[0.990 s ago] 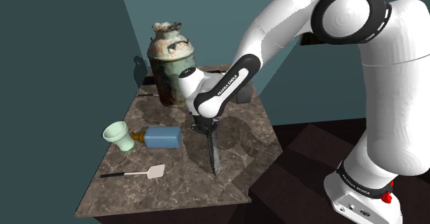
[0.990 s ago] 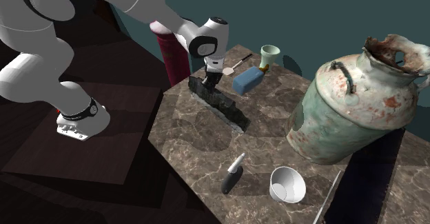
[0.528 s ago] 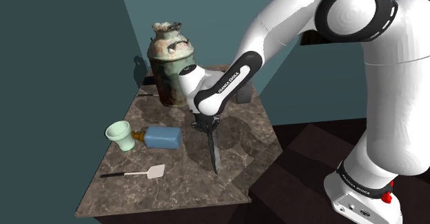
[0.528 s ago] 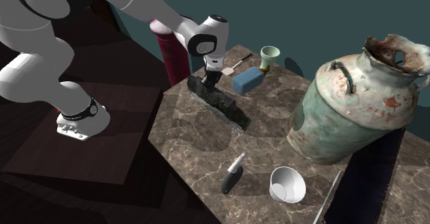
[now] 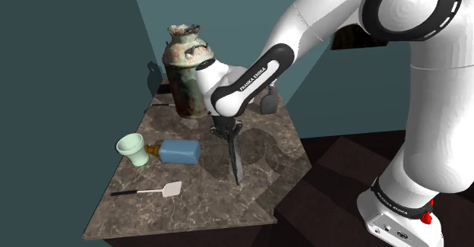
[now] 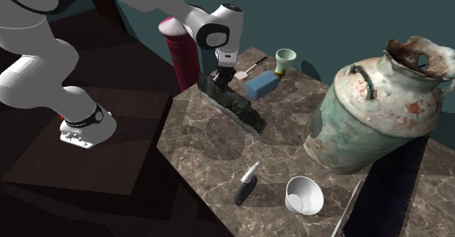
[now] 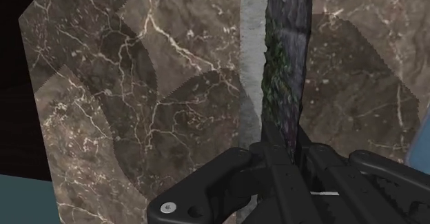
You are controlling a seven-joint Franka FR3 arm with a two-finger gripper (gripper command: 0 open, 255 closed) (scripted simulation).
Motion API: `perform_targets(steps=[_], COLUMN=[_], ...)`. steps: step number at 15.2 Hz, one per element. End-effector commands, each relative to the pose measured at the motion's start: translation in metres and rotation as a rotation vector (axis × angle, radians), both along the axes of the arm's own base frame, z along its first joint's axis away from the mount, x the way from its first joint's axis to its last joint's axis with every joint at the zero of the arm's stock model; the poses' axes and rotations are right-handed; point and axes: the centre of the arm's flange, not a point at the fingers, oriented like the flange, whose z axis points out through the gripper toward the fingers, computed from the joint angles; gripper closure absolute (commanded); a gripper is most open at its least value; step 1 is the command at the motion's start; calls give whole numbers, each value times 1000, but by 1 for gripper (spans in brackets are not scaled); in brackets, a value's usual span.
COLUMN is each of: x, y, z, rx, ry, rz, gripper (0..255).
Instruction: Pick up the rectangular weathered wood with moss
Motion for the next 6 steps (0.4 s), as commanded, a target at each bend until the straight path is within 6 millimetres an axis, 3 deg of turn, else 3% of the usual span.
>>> perform_targets(steps=[1,6], x=[-1,-1], y=[1,1], z=[11,28], rx=[0,0], ry=[0,0], rz=[0,0], gripper=[255,255])
